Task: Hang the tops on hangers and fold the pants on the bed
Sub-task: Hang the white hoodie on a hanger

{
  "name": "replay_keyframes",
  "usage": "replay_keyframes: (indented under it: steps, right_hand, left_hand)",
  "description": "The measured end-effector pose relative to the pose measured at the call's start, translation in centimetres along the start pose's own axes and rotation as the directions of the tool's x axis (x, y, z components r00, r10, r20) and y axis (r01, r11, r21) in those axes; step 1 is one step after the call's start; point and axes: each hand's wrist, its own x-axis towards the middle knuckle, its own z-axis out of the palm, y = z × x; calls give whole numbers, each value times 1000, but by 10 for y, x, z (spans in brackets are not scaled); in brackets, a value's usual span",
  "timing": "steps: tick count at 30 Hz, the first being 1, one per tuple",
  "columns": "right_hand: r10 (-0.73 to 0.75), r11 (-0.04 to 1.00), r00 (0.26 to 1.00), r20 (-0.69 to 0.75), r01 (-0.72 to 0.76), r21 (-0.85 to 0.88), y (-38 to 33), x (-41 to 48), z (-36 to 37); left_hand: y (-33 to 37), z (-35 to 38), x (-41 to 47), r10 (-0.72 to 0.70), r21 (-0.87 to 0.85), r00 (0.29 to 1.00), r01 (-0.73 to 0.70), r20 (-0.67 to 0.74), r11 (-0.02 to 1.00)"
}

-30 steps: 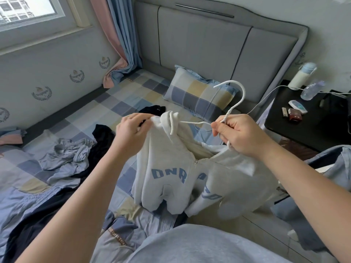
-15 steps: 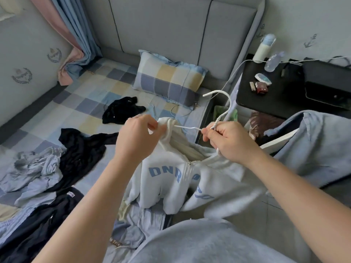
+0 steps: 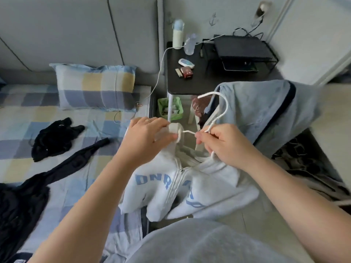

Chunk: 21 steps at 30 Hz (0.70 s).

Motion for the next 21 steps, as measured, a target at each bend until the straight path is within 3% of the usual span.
replay_keyframes:
  steps: [8,12,18,21]
  right_hand:
    - [128,985,981,-147,-109,132,85,-79,-128]
    - [227,974,964,-138,-227,17,147,-142,-189]
    - [335,931,893,-300,-363,-43,205,-216,-248]
    - [375,922,860,-346,-387,37,226,-249,-270]
  left_hand:
    - [113,90,68,152,-301,988,-153,-26,941]
    - [169,134,96,207,-418,978,-187,2,889]
    - [268,219,140,332,-428,941,-274,64,861]
    - [316,259,150,355,-387,926,-282,131,878]
